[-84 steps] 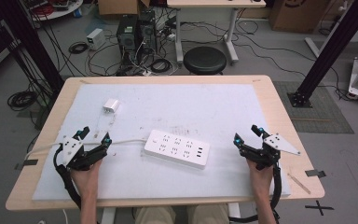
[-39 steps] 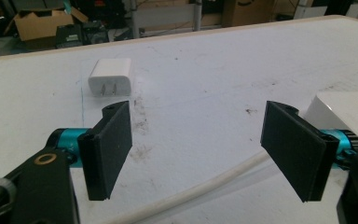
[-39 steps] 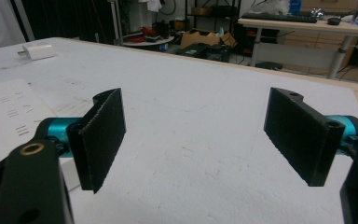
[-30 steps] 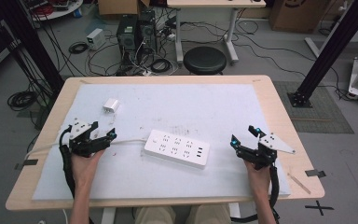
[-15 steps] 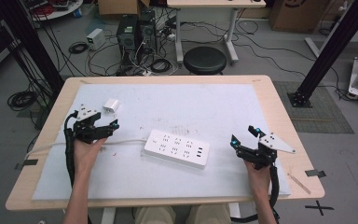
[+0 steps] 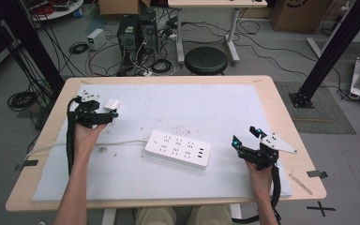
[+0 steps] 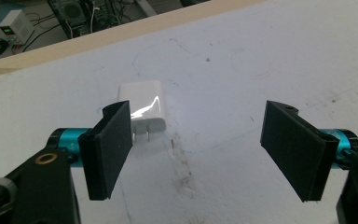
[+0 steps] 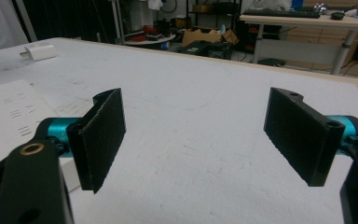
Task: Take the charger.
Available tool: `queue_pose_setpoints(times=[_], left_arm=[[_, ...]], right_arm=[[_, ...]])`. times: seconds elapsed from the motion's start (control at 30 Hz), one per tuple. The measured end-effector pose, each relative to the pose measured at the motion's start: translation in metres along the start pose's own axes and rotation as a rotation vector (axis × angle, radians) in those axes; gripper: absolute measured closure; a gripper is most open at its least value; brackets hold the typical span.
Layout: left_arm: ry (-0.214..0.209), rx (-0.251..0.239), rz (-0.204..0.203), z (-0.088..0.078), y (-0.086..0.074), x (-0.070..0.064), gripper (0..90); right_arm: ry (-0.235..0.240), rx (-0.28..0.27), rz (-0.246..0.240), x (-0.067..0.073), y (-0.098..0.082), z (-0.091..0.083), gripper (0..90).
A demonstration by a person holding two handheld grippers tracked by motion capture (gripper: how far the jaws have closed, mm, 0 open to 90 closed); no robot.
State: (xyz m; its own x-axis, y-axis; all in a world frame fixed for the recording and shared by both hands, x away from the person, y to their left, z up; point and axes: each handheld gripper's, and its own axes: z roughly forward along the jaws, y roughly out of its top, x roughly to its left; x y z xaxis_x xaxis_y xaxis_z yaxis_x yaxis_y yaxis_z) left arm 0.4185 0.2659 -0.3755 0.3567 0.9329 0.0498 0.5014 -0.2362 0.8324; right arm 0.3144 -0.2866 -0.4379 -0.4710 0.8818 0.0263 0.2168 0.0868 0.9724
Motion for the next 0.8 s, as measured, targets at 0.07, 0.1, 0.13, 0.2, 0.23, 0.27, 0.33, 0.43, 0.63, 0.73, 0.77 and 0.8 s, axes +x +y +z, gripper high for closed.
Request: queue_pose_setpoints(times=[0.07, 0.1, 0.13, 0.2, 0.23, 0.27, 0.33, 0.43, 0.63, 0.73, 0.77, 0.8], left_arm=[[0.007, -0.018, 0.002, 0.003, 0.002, 0.0, 24.8], [0.009, -0.019, 0.002, 0.004, 0.003, 0.001, 24.7], [0.012, -0.012, -0.001, 0.006, 0.002, 0.001, 24.7], [0.009, 0.004, -0.02, 0.011, 0.0, 0.003, 24.3], [0.004, 0.01, -0.029, 0.013, 0.0, 0.006, 24.1], [0.004, 0.01, -0.029, 0.013, 0.0, 0.006, 23.7], [0.012, 0.022, -0.052, 0.018, -0.002, 0.011, 23.6], [0.021, 0.032, -0.06, 0.024, -0.004, 0.013, 23.6], [0.005, 0.027, -0.102, 0.026, -0.002, 0.017, 23.5], [0.024, 0.036, -0.068, 0.029, 0.009, 0.018, 22.5], [0.029, 0.039, -0.063, 0.032, 0.012, 0.02, 22.5], [0.022, 0.055, -0.071, 0.035, 0.013, 0.021, 22.5]], right_arm=[[0.004, 0.0, -0.008, -0.001, 0.0, 0.0, 21.0], [0.004, 0.001, -0.007, -0.001, 0.0, 0.001, 21.1], [0.003, 0.002, -0.006, -0.001, 0.0, 0.001, 21.1], [0.003, 0.004, 0.002, -0.001, 0.0, 0.001, 21.0], [0.0, 0.002, 0.002, -0.001, 0.0, 0.0, 21.0], [0.0, 0.002, 0.002, -0.001, 0.0, 0.0, 21.0], [0.003, 0.006, 0.005, -0.001, 0.0, 0.0, 21.0], [0.0, 0.006, 0.004, 0.0, 0.0, 0.0, 21.1], [0.001, 0.005, 0.007, -0.001, 0.0, 0.0, 21.0], [0.005, 0.004, 0.004, -0.001, 0.0, 0.001, 21.0], [0.004, 0.008, 0.008, -0.001, 0.0, 0.001, 21.0], [0.006, 0.008, 0.005, -0.001, 0.0, 0.001, 21.0]])
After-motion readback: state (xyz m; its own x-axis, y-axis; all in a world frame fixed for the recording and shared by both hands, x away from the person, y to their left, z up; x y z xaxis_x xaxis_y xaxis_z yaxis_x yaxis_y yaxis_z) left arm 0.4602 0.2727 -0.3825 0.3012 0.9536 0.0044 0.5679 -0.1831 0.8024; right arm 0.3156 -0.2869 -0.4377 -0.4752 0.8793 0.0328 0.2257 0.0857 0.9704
